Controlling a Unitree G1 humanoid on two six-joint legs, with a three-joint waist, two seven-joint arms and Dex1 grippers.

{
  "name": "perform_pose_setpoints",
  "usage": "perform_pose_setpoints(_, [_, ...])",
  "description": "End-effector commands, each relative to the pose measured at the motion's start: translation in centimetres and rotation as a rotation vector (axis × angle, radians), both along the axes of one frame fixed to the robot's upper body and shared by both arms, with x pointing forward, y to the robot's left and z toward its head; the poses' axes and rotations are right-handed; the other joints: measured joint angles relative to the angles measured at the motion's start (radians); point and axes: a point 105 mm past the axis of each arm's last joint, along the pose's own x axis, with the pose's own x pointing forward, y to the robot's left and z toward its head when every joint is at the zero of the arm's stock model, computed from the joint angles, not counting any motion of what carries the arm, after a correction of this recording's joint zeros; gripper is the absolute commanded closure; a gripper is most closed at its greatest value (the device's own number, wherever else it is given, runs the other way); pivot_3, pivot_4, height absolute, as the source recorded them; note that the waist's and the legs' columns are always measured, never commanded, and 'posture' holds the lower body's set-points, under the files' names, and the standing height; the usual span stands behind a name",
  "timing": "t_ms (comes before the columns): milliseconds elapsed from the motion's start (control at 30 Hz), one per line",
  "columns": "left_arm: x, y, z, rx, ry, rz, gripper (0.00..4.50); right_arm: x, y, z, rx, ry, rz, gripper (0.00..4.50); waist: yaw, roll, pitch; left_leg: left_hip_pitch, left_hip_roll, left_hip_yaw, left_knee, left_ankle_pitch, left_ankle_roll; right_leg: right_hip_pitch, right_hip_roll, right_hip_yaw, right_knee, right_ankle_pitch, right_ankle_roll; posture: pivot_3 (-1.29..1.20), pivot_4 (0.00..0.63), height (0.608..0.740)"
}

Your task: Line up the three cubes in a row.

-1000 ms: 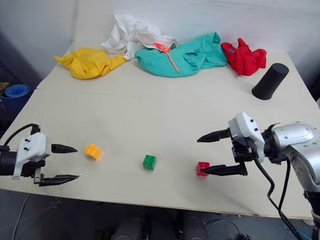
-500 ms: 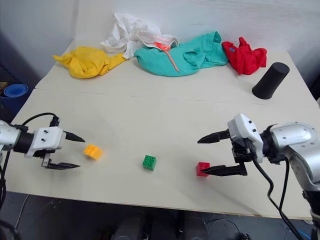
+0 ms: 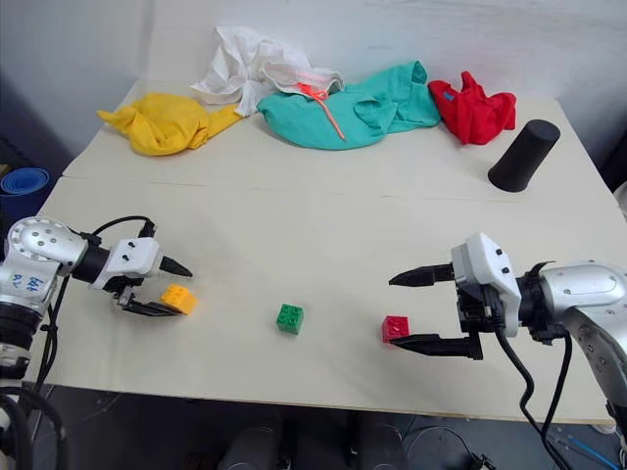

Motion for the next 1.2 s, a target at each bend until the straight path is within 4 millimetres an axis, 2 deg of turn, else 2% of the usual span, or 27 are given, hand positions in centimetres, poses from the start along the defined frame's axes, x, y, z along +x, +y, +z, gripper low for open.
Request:
perform_pose_setpoints(33, [-0.8,-0.2,0.7,-0.008,0.054,-0.06,1.78,-0.4,-0.2,0.9,-0.004,-0.038,-0.002,0.0,0.001,0.0,0.0,0.0,0.0,0.0,0.0,0.0,0.0,0.0,0.0,0.0,0.0,0.0,0.0,0.0,0.15,0.74])
perform_pose_setpoints(167, [-1.6,-1.2,1.1,-0.05,0.067,-0.086,2.93,-0.5,-0.5,0.9,-0.006,-0.035,-0.012,0.0,0.004,0.0,0.0,0.0,0.0,0.0,0.0,0.0,0.0,0.0,0.0,0.002,0.0,0.0,0.0,0.0,0.15,0.74])
perform_pose_setpoints(200, [-1.7,-1.4,1.1,-0.057,0.067,-0.088,3.0,-0.5,-0.5,0.9,-0.007,-0.034,-0.013,0.0,0.004,0.0,0.0,0.0,0.0,-0.001,0.0,0.0,0.0,0.0,-0.001,0.002,0.0,0.0,0.0,0.0,0.15,0.74])
perform_pose_setpoints(467, [-2.8,-4.8,1.5,-0.119,0.037,-0.089,2.99,-0.7,-0.5,0.7,-0.008,-0.03,-0.018,0.0,0.004,0.0,0.0,0.0,0.0,-0.001,0.0,0.0,0.0,0.0,0.0,0.002,0.0,0.0,0.0,0.0,0.15,0.74])
perform_pose_setpoints(567, [-3.4,-5.8,1.1,-0.08,0.025,-0.138,2.99,-0.6,-0.6,0.6,-0.008,-0.029,-0.019,0.0,0.004,0.0,0.0,0.0,0.0,-0.001,0.0,0.0,0.0,0.0,0.0,0.002,0.0,0.0,0.0,0.0,0.15,0.74])
perform_pose_setpoints(800, [-2.4,-5.7,0.3,-0.013,-0.001,-0.131,2.99,-0.9,-1.1,-0.2,-0.047,-0.02,-0.02,0.0,0.005,0.0,0.0,0.0,0.0,-0.001,0.0,0.0,0.0,0.0,0.0,0.002,0.0,0.0,0.0,0.0,0.15,0.74])
perform_pose_setpoints(933, [-2.3,-6.6,0.4,-0.07,0.005,-0.13,2.99,-1.0,-1.4,-1.0,-0.063,-0.014,-0.032,0.0,0.007,0.0,0.0,0.0,0.0,-0.001,0.0,0.0,0.0,0.0,0.0,0.002,0.0,0.0,0.0,0.0,0.15,0.74])
perform_pose_setpoints(1033, [-2.1,-6.4,-0.4,-0.034,-0.001,-0.125,2.99,-0.8,-1.5,-1.2,-0.051,-0.016,-0.048,0.0,0.005,0.0,0.0,0.0,0.0,-0.001,0.0,0.0,0.0,0.0,0.0,0.002,0.0,0.0,0.0,0.0,0.15,0.74])
perform_pose_setpoints(1100, [-2.0,-6.2,-0.7,-0.024,0.001,-0.109,2.22,-0.7,-1.6,-1.3,-0.052,-0.017,-0.052,0.0,0.004,0.0,0.0,0.0,0.0,-0.001,0.0,0.0,0.0,0.0,0.0,0.002,0.0,0.0,0.0,0.0,0.15,0.74])
perform_pose_setpoints(1200, [-2.0,-6.0,-0.7,-0.026,0.002,-0.099,1.45,-0.6,-1.7,-1.4,-0.053,-0.019,-0.053,0.0,0.005,0.0,0.0,0.0,0.0,-0.001,0.0,0.0,0.0,0.0,0.0,0.002,0.0,0.0,0.0,0.0,0.15,0.74])
